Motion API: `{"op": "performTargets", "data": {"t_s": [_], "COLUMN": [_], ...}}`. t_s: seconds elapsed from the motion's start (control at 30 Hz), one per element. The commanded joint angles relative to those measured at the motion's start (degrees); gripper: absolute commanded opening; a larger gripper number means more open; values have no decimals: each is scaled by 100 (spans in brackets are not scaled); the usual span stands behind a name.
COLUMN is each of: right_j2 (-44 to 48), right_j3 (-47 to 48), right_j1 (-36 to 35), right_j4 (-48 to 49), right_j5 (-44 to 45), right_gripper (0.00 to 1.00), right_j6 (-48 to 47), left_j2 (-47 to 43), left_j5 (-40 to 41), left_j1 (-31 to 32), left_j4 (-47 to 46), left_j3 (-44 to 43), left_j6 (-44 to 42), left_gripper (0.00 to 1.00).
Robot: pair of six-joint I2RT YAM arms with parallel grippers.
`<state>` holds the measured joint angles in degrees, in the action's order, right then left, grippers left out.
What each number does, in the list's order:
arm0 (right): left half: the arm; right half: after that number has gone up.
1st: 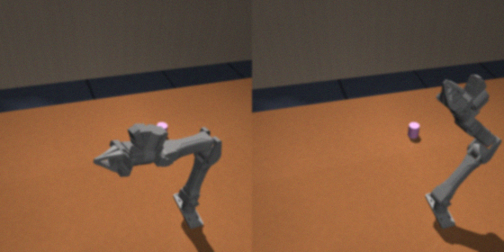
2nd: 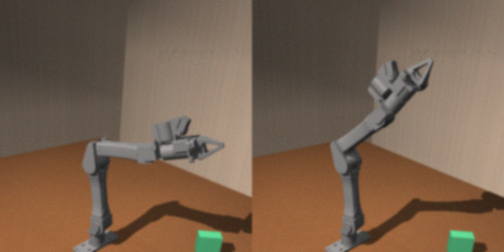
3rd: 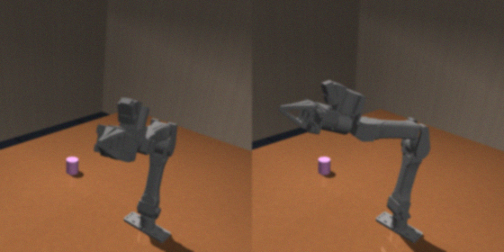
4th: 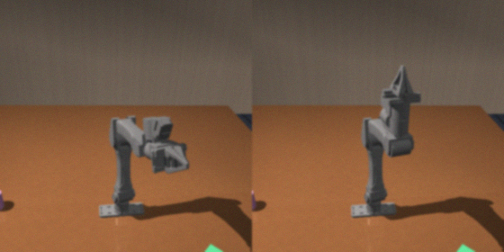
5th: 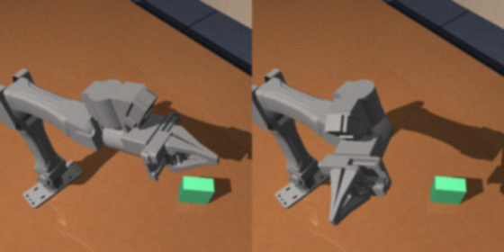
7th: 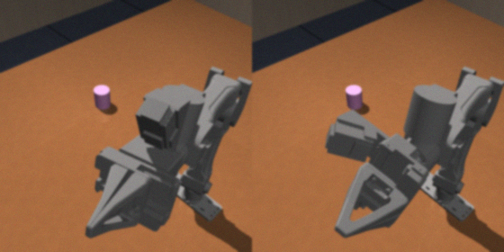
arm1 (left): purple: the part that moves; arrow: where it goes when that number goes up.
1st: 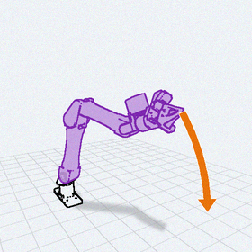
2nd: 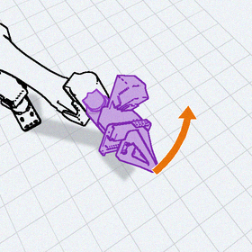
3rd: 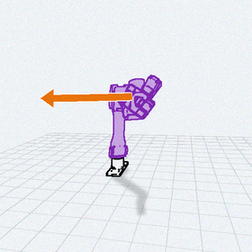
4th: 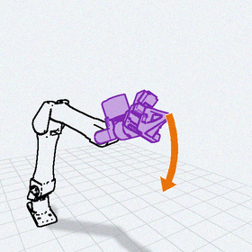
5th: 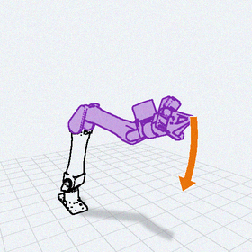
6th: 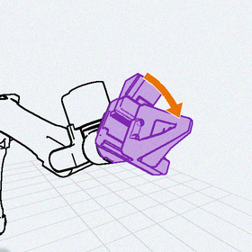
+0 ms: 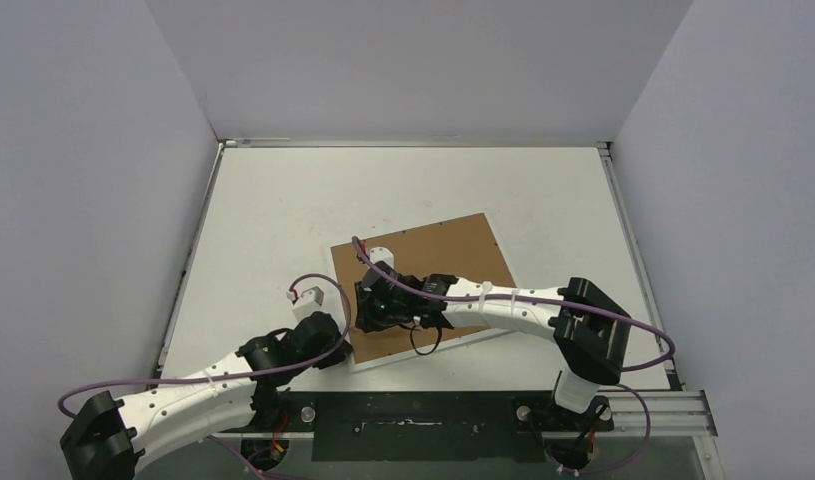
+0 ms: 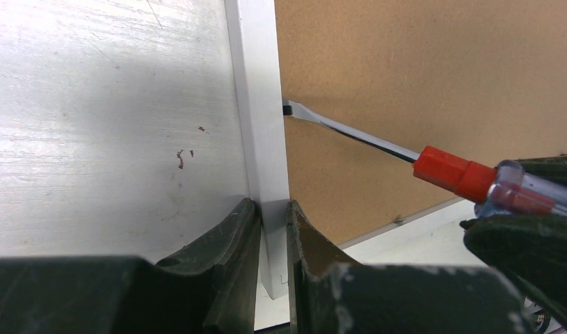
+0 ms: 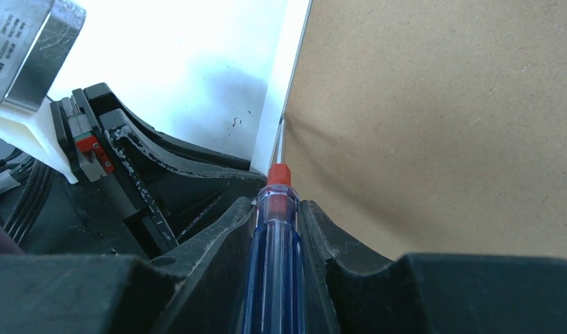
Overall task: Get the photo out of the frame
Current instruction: Release the photo frame item from the photo frame.
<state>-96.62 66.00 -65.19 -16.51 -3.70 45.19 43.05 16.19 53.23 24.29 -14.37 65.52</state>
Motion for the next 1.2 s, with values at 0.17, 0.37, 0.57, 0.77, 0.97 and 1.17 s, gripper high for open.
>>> {"op": "performTargets", "data": {"t_s": [0.17,0.37,0.57,0.77,0.97,1.17], "right_j2": [-380,-768,-839,-305,11,455], "right_j3": [1025,1741,1894,1114,483,-516], "right_j1": [-679,-964,-1064,-743,-364,279], "right_j4": [-15,-581,-581,169,835,1665], "right_j5": [14,343,472,113,-340,-781], "right_gripper": [0,0,0,0,0,0], "right_j6": [-475,-794,-792,-462,-109,257], "left_j2": [-24,-23,-75,-262,-419,-634], "left_j5": [140,157,185,200,227,236], "left_j1": [30,39,38,38,38,38], "left_j4": [436,449,509,568,674,765], "left_j3": [239,236,244,272,284,314], "left_j6": [-21,4,43,49,92,105], "left_gripper": [0,0,0,0,0,0]}}
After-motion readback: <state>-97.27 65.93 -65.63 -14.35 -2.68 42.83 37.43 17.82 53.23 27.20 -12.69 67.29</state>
